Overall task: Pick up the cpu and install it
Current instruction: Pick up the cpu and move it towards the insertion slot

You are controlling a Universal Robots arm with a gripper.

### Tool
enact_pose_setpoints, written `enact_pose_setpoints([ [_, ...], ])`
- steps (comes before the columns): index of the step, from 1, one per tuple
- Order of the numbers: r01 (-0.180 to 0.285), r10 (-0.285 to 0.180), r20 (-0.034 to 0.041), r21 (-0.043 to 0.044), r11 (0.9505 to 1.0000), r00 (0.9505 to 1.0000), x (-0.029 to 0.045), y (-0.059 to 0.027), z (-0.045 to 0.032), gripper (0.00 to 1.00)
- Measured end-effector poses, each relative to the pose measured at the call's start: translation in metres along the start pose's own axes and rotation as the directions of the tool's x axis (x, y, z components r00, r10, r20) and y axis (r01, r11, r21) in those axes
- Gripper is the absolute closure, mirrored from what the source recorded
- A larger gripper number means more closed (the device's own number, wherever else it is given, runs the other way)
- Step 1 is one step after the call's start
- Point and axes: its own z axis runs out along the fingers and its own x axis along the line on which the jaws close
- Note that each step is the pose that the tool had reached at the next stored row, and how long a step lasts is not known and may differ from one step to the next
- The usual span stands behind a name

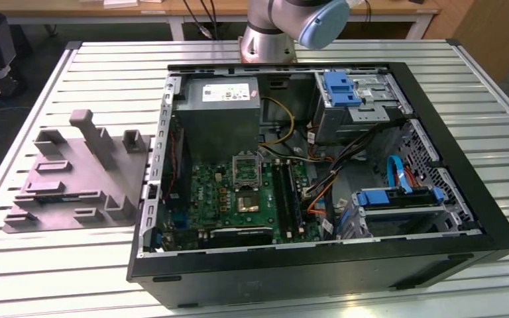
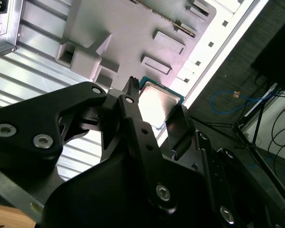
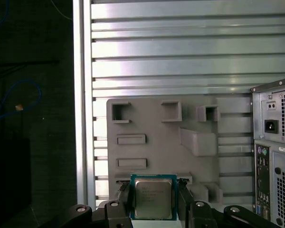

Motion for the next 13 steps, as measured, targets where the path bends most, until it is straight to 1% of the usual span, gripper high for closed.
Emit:
enact_pose_setpoints([
  [13, 0.0, 0.0, 0.0, 0.0, 1.0, 1.0, -0.0069, 0.0003, -0.0001, 0.53],
])
